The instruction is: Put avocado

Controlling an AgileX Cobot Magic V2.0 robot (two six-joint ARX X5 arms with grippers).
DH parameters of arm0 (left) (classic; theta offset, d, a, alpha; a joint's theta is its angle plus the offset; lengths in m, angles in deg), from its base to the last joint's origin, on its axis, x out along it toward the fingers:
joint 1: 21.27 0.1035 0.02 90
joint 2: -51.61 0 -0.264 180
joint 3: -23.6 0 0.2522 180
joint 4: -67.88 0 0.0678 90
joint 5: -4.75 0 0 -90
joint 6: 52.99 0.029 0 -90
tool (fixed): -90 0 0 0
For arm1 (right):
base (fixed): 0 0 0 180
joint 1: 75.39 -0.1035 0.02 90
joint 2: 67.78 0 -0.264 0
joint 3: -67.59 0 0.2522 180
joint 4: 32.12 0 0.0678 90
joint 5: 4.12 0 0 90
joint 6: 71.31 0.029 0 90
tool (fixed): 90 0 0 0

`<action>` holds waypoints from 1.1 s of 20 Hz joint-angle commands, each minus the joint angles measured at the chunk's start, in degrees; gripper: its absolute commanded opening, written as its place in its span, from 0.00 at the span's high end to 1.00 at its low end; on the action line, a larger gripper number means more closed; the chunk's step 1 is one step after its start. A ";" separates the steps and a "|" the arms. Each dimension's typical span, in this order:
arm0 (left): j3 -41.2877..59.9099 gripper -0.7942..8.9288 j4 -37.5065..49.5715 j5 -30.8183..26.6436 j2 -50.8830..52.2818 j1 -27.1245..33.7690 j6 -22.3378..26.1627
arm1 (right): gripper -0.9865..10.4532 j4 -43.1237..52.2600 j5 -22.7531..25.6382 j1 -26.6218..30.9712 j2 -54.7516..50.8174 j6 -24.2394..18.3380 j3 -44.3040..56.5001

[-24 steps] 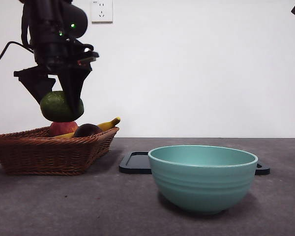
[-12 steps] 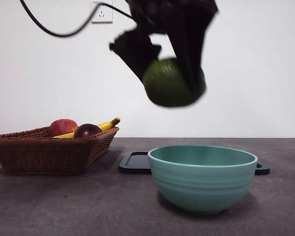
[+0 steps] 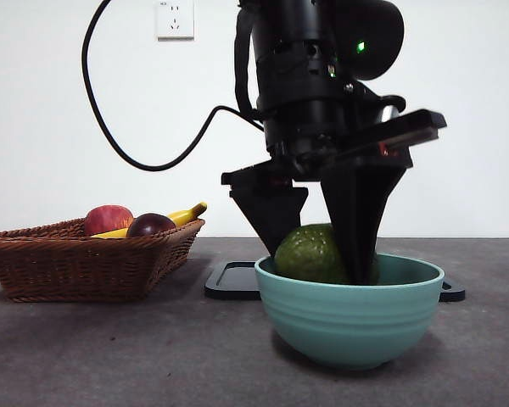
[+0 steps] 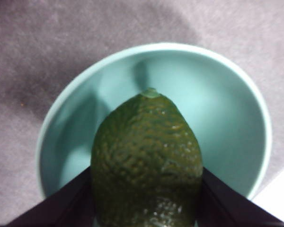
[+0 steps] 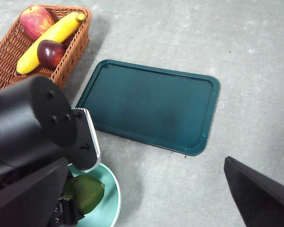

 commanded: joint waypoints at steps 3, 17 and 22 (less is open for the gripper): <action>-0.87 0.73 0.42 0.04 -1.57 -0.70 0.11 | 0.43 0.52 0.04 -0.22 0.20 -0.44 -1.05; -13.70 0.44 -10.23 0.04 -1.22 0.37 1.84 | 0.43 0.52 0.07 -0.22 0.17 -0.39 -1.05; -20.72 0.44 -16.04 -0.02 5.22 0.33 3.82 | 0.43 0.52 0.07 -0.22 0.20 -0.39 -1.05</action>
